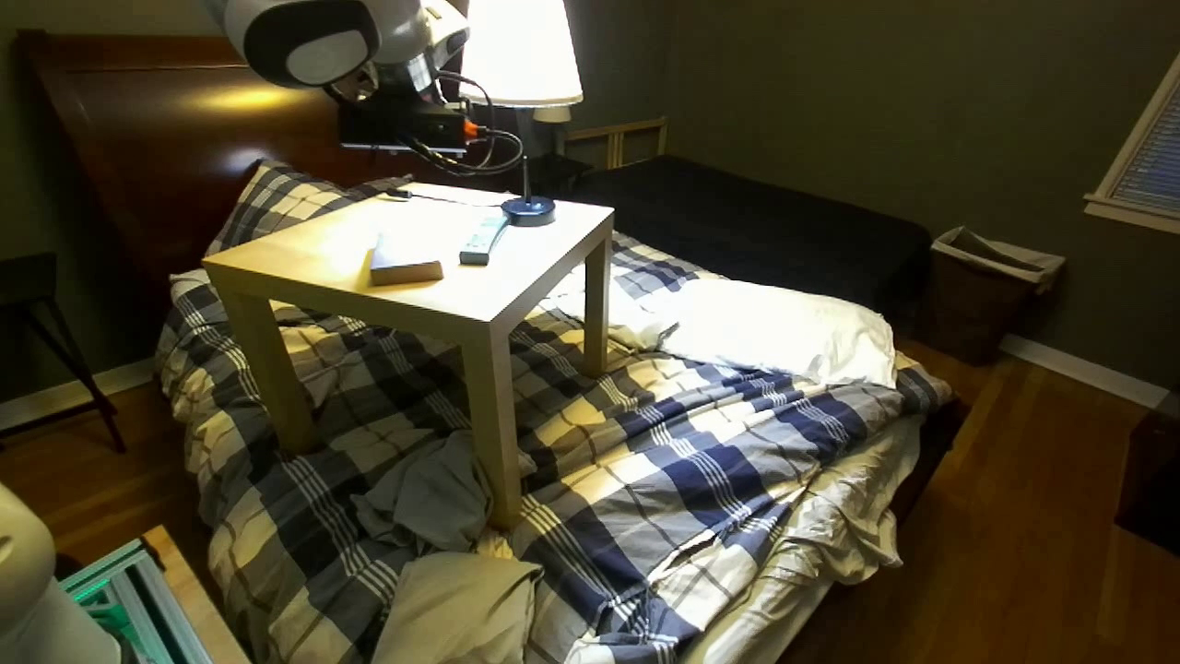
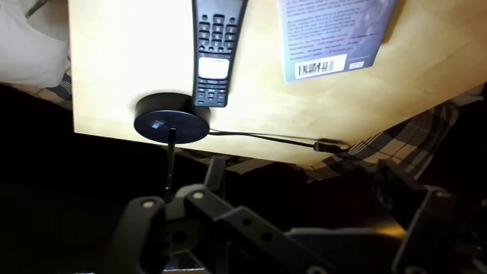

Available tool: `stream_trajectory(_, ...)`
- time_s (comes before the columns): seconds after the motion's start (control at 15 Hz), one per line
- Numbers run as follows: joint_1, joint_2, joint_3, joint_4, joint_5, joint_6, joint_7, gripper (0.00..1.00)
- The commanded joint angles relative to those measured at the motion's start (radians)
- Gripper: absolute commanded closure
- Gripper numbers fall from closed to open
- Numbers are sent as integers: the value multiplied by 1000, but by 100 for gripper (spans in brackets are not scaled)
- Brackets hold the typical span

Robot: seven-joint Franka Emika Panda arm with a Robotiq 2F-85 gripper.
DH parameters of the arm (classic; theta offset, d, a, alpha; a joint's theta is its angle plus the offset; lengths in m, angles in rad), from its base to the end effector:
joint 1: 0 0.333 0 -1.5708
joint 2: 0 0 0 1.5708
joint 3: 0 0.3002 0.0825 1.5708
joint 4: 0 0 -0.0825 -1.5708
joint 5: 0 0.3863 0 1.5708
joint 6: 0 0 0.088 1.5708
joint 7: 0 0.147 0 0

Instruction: Click on the remote

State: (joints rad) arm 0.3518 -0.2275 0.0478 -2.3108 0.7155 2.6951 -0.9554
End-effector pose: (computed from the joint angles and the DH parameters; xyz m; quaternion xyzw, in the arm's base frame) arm 0.5053 0.2028 0.4533 -0.8565 -0.3622 -0.3369 0.1475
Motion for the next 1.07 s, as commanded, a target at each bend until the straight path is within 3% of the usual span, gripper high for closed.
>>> stream_trajectory(0.0, -8, 116, 61, 84, -51, 65, 17, 26)
stream_trajectory(0.27, -7, 236, 76, 165, -120, 154, 46, 58)
stream_trajectory(0.67, 0, 378, 39, 259, -256, 240, 134, 99)
stream_trajectory(1.0, 34, 458, -32, 300, -402, 276, 252, 100)
